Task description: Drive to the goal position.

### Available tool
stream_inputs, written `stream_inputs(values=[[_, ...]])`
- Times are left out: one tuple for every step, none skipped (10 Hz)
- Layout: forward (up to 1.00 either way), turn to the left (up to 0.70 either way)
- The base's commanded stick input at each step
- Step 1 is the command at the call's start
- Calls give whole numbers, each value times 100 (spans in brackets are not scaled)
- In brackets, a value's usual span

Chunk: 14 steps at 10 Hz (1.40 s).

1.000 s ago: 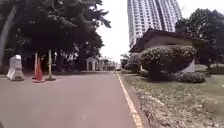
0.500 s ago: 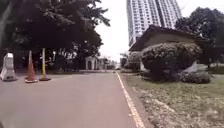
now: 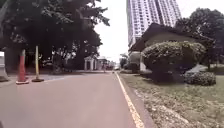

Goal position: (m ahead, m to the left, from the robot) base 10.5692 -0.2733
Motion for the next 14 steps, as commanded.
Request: stream_inputs(values=[[70,0],[70,0],[70,0],[70,0],[70,0],[70,0],[70,0],[70,0],[70,-1],[70,-11],[70,-7],[70,-3],[70,-1],[70,0]])
